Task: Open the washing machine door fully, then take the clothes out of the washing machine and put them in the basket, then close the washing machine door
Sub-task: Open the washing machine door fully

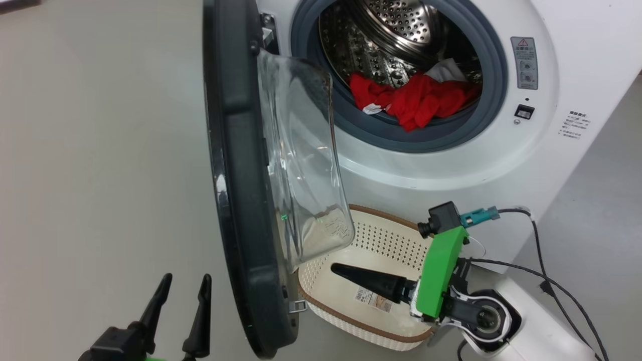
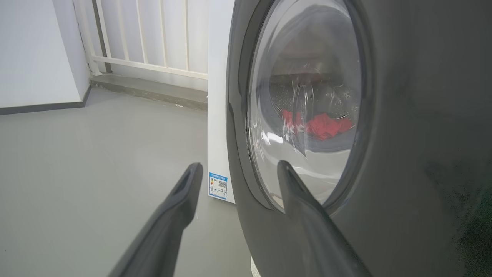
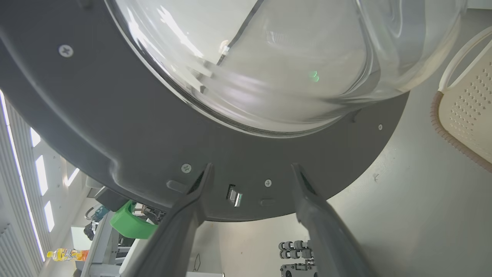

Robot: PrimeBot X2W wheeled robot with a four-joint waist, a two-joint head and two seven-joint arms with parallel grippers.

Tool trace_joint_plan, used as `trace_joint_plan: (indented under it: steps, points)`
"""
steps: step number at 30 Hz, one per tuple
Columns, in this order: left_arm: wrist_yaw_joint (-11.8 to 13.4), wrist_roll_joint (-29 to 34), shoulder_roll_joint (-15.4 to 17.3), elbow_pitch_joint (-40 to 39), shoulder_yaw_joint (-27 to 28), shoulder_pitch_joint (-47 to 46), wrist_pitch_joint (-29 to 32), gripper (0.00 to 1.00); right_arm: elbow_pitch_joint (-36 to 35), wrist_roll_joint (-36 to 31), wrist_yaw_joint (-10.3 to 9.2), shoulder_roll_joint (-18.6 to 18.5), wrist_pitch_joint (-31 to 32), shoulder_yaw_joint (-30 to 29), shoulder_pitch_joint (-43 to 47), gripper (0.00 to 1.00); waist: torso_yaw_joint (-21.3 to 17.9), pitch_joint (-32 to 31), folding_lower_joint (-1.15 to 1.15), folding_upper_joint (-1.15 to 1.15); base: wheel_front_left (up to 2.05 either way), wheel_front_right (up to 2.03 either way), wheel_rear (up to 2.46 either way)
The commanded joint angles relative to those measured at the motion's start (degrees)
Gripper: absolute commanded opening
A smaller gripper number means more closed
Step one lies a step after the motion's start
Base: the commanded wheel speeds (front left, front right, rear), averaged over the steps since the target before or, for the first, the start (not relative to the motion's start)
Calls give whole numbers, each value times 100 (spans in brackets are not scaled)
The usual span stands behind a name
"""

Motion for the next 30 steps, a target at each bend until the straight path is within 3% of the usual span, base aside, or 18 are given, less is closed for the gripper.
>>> trace_joint_plan:
  steps: [1, 13, 20, 30]
  points:
    - [-32, 19, 63, -100, 218, -110, -52, 100, -115, -145, 40, -23, -129, 44, 61, 100, -62, -12, 0, 0, 0, 0, 0]
    - [-32, -3, 62, -36, 330, -45, -52, 100, 46, -440, 40, -599, -894, 184, 597, 100, -203, -63, 0, 0, 0, 0, 0]
    - [-32, 8, 61, -30, 409, -5, -52, 100, 46, -757, 40, -878, -1655, 254, 691, 100, -270, -68, 0, 0, 0, 0, 0]
    - [-32, 12, 55, -28, 469, 38, -52, 100, 314, -1530, 40, -1282, -2852, 936, 704, 100, -340, -77, 0, 0, 0, 0, 0]
